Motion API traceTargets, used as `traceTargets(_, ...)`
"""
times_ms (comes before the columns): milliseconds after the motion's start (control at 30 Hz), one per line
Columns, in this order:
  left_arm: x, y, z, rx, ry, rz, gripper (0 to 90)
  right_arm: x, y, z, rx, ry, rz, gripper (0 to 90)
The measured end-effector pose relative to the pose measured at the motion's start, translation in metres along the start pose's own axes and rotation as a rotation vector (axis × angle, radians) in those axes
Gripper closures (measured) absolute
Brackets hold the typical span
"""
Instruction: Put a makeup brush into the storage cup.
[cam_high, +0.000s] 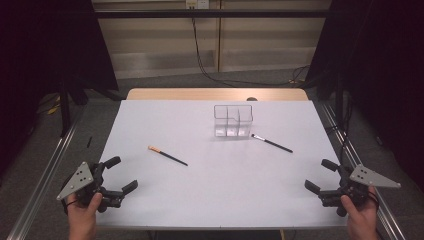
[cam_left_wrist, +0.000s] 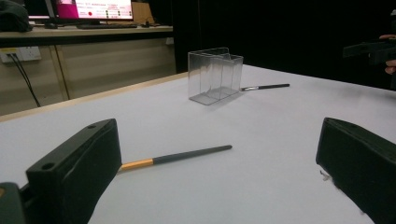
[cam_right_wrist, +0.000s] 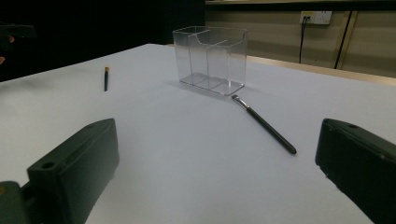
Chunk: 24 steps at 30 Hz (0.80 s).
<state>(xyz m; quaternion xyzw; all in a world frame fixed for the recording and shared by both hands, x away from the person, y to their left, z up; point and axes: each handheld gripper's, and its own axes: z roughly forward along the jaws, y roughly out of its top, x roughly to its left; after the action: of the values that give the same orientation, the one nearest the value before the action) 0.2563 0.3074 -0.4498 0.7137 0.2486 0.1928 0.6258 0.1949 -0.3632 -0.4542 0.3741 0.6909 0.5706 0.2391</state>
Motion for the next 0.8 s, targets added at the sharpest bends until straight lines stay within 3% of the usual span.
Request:
traceTargets(400, -0.001, 0.007, 0.005, -0.001, 0.006, 0.012, 0.0, 0.0, 0.0, -0.001, -0.006, 0.0, -0.008, 0.0)
traceTargets(800, -0.002, 0.02, 0.025, -0.011, -0.012, -0.003, 0.0, 0.002, 0.0, 0.003, -0.019, 0.019, -0.002, 0.0)
